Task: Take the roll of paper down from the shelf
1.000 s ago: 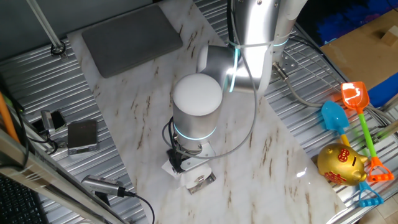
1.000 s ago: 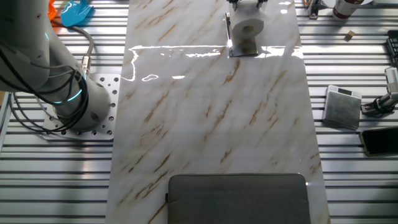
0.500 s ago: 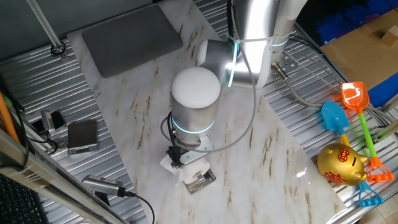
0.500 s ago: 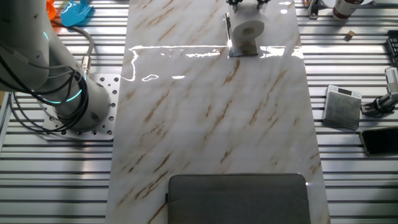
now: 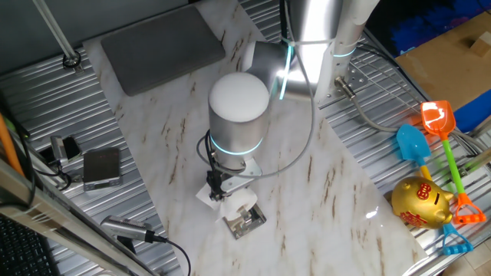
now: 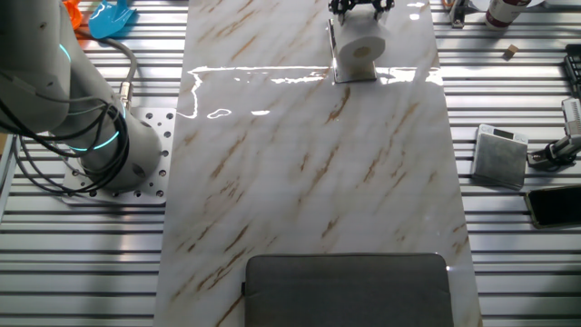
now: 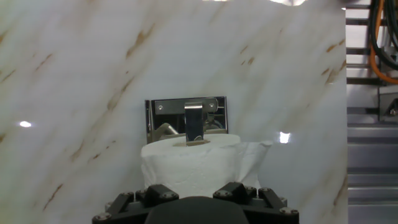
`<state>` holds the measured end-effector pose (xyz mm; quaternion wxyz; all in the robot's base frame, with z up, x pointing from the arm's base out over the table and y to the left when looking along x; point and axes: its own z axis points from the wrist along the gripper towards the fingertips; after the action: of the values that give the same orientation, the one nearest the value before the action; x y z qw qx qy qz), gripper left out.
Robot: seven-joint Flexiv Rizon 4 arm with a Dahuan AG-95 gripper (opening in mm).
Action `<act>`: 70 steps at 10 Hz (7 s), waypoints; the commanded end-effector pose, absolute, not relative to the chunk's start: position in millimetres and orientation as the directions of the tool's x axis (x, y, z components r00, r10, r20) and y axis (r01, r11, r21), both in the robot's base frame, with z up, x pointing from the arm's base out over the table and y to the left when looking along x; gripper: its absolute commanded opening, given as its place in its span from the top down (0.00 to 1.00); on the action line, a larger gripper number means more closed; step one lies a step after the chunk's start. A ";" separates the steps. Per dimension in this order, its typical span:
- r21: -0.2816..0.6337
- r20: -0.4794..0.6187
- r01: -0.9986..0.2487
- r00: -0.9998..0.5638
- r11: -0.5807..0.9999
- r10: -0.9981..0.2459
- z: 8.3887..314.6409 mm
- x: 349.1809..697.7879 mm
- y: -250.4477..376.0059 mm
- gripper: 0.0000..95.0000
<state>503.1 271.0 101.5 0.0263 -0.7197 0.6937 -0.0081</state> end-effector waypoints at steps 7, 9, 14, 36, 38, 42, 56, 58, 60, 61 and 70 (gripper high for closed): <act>-0.062 -0.020 -0.997 0.049 -0.048 -0.999 109.2 499.7 255.8 1.00; -0.069 -0.028 -0.997 0.027 -0.025 -0.999 109.2 499.7 255.8 1.00; -0.086 -0.015 -0.996 0.013 -0.012 -1.000 109.2 499.7 255.8 1.00; -0.127 0.001 -0.991 0.050 -0.050 -0.999 101.0 492.8 162.3 1.00; -0.129 0.002 -0.990 0.055 -0.055 -0.998 101.9 491.3 155.2 1.00; -0.134 0.010 -0.989 0.059 -0.060 -0.998 102.7 489.9 149.2 1.00; -0.093 0.004 -0.990 -0.105 0.104 -0.995 104.1 490.2 144.6 1.00; -0.084 0.002 -0.993 -0.080 0.080 -0.997 106.0 490.7 134.4 1.00; -0.073 0.006 -0.996 -0.058 0.058 -0.998 108.0 493.1 122.8 1.00; -0.072 0.006 -0.997 -0.042 0.042 -0.999 109.0 494.3 115.5 1.00; -0.061 0.014 -0.997 0.052 -0.053 -0.999 103.8 509.7 59.9 1.00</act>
<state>510.6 58.7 102.6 0.0182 -0.7258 0.6872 -0.0265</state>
